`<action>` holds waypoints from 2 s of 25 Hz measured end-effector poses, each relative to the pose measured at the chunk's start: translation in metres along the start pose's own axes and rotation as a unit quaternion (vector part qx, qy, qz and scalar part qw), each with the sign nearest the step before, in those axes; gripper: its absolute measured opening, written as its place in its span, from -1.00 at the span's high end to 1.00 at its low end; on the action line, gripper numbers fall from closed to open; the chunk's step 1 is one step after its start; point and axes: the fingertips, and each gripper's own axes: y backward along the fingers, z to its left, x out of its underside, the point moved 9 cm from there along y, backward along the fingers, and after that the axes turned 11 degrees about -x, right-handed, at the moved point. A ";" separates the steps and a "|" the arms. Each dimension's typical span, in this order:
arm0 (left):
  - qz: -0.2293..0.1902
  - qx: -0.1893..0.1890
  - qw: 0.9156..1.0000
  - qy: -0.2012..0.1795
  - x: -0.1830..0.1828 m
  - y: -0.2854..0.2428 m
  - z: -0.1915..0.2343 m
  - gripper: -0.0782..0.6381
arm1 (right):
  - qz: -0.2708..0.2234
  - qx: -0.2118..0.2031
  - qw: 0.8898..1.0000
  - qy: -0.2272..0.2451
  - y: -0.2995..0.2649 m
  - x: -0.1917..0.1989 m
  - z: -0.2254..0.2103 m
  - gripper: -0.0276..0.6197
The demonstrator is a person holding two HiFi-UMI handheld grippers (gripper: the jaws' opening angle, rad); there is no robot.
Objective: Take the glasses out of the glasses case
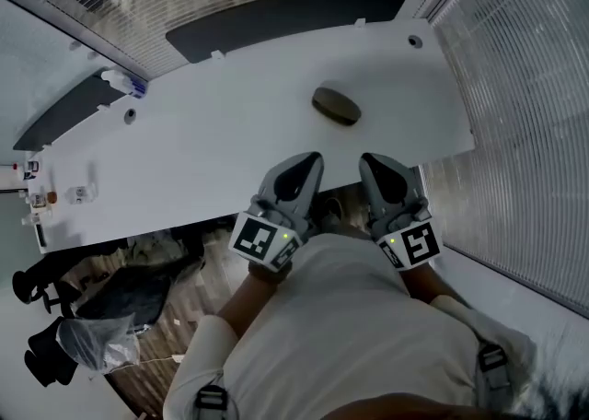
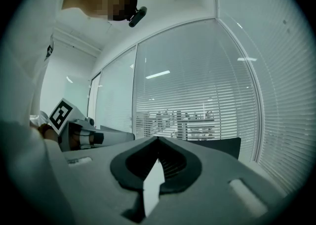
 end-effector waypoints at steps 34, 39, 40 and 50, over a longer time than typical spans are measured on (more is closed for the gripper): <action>0.076 -0.062 0.994 0.042 0.130 -0.091 0.065 0.77 | 0.125 -0.063 0.987 0.074 -0.065 0.103 -0.078 0.91; 0.119 -0.106 0.985 0.068 0.173 -0.113 0.087 0.74 | 0.152 -0.084 0.981 0.089 -0.083 0.126 -0.090 0.83; 0.125 -0.114 0.983 0.075 0.180 -0.117 0.092 0.73 | 0.156 -0.088 0.979 0.093 -0.088 0.132 -0.093 0.83; 0.184 -0.185 0.953 0.156 0.237 -0.161 0.126 0.53 | 0.211 -0.116 0.961 0.136 -0.119 0.180 -0.118 0.72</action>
